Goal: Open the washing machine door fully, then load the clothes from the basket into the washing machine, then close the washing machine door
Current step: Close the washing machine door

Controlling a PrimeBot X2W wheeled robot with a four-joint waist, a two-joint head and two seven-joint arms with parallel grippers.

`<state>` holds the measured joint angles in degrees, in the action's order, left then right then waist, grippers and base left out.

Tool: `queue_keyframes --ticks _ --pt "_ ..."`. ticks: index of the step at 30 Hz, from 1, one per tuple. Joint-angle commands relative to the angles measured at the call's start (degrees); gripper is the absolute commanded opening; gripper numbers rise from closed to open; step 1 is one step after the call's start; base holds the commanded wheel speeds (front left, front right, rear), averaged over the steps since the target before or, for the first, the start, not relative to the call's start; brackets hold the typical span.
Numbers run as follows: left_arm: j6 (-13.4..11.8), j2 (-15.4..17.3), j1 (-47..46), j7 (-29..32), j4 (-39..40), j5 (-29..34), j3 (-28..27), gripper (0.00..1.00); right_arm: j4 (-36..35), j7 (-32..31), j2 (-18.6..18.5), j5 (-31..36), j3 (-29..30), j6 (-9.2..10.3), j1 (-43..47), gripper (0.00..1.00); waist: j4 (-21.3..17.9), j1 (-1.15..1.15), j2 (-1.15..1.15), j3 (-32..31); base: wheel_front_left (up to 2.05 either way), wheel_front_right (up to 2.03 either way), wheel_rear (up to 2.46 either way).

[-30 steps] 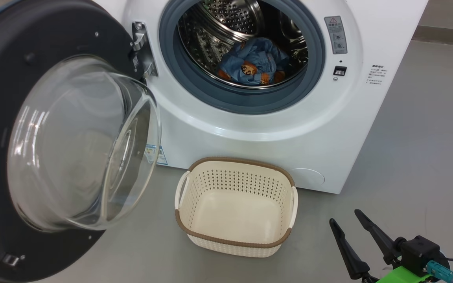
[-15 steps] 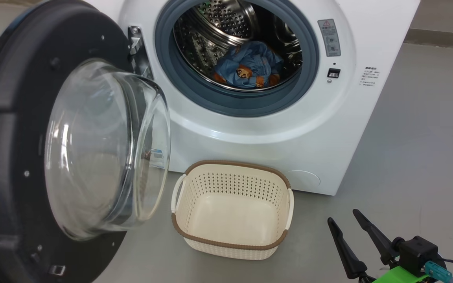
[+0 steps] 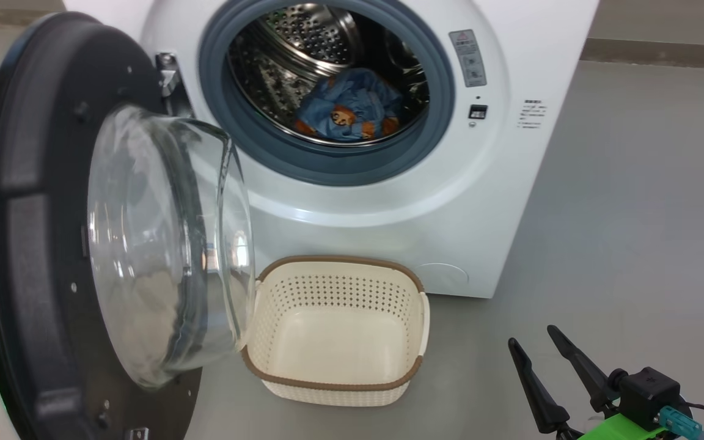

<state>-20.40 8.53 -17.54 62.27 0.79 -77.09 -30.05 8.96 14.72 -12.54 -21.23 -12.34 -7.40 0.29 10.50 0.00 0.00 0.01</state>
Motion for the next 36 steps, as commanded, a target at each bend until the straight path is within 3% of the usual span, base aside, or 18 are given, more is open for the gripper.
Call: queue_keyframes --ticks 1,10,36 --pt "-0.2 1.0 -0.6 0.7 2.7 -1.0 -0.8 0.0 -1.5 0.3 -0.3 0.3 -0.9 -0.09 0.0 1.0 -1.6 0.0 0.0 0.0 0.0 0.0 0.0" --pt "-1.0 -0.9 -0.7 1.0 6.8 -1.9 -0.3 0.0 -1.8 0.3 0.0 0.5 -0.4 -0.09 0.3 1.0 -5.0 0.0 0.0 0.6 0.0 0.0 0.0" --pt "4.2 -5.0 -6.7 -8.1 2.2 -0.3 5.3 0.0 -1.9 0.3 0.7 0.5 -0.2 -0.09 -0.9 1.0 -12.2 0.0 0.0 1.9 0.0 0.0 0.0"
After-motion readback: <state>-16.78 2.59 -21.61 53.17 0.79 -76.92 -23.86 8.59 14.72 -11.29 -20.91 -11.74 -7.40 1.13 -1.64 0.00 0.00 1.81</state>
